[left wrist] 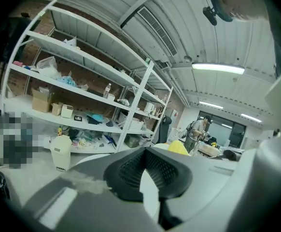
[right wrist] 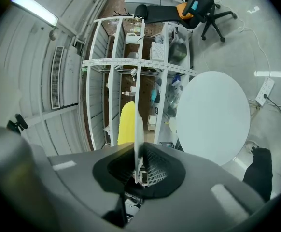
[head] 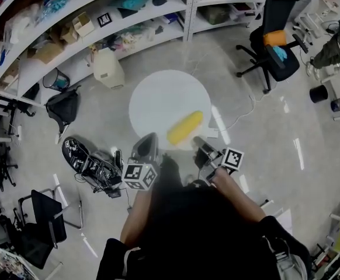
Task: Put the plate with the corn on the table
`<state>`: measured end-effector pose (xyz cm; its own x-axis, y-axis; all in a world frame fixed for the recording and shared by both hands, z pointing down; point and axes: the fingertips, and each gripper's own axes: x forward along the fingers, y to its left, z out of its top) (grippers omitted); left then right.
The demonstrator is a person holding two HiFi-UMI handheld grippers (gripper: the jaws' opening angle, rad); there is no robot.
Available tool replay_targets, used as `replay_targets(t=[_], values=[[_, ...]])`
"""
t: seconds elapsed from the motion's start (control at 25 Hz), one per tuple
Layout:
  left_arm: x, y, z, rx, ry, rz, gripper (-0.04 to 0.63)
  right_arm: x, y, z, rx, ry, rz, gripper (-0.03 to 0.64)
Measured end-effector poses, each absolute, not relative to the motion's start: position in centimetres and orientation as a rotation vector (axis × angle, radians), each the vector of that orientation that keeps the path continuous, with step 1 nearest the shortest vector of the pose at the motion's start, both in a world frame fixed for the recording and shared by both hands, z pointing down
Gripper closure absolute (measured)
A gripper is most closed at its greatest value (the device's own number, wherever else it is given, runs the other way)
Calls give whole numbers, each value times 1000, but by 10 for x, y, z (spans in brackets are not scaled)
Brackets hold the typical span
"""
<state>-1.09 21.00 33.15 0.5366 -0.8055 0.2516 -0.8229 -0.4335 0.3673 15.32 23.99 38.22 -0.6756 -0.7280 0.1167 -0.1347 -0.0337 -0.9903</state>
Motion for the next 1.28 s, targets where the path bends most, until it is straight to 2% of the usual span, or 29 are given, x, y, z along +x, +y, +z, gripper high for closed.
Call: replay_targets(t=[1.28], values=[[-78, 53, 342, 2353, -1206, 68, 592, 87, 82, 382, -950, 1742, -1687, 580]])
